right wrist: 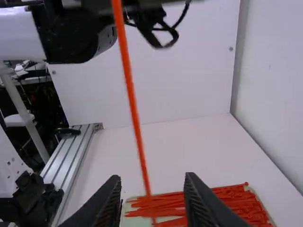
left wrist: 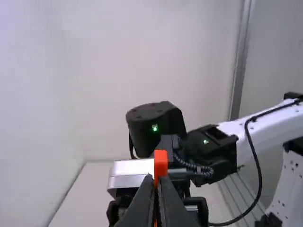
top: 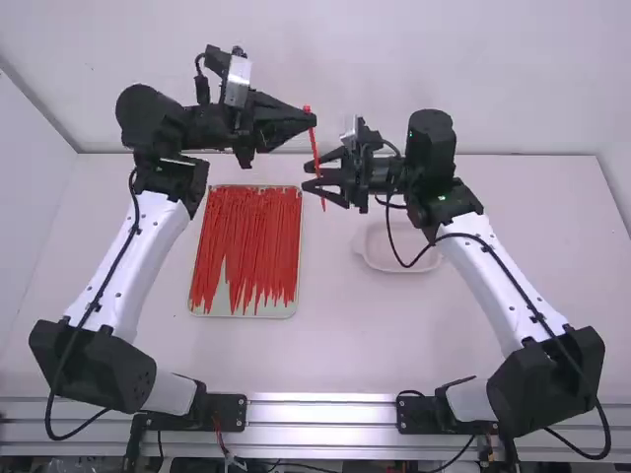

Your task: Fasten the cable tie

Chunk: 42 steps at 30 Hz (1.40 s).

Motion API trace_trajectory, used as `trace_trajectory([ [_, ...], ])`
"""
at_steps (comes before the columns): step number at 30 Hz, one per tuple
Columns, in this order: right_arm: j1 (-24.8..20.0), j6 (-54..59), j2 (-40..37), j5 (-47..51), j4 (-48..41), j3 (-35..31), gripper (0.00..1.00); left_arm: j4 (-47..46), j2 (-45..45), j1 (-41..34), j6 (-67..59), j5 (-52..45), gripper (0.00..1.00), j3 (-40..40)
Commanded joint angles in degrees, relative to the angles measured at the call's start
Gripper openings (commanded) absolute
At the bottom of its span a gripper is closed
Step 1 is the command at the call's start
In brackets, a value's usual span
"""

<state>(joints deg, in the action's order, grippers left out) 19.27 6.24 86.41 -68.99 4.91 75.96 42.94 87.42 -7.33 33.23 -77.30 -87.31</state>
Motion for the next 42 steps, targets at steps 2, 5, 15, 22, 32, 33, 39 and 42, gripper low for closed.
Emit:
trace_trajectory([
  [2,-0.1,2.1,-1.2,-2.2,-0.9,1.2,0.44,0.4,-0.3,2.3,8.2,0.2,0.02,-3.6],
  [5,-0.1,2.1,-1.2,-3.3,-1.4,1.1,0.45,-6.2,-0.3,3.5,6.7,0.3,0.02,-7.7],
  [15,0.8,3.7,-1.2,-4.7,-2.7,0.9,0.44,-26.6,2.1,2.9,-3.1,0.4,0.02,-19.2],
  [22,0.6,2.6,-1.2,-5.6,-2.8,0.8,0.36,-23.0,2.4,2.8,-2.6,0.4,0.02,-19.3],
  [32,1.7,2.8,-1.2,-6.4,-2.8,0.8,0.21,-22.7,2.5,2.7,-1.3,2.9,0.02,-19.3],
  [33,1.7,2.7,-1.2,-6.4,-2.8,0.8,0.21,-22.6,2.5,2.7,-1.3,3.1,0.02,-19.3],
  [39,1.8,2.6,-1.2,-6.4,-2.8,0.6,0.0,-20.8,2.5,2.7,0.4,3.4,0.02,-19.3],
  [42,1.3,2.6,-1.2,-6.4,-3.0,0.5,0.0,-20.8,2.5,2.8,0.0,3.2,0.02,-19.2],
])
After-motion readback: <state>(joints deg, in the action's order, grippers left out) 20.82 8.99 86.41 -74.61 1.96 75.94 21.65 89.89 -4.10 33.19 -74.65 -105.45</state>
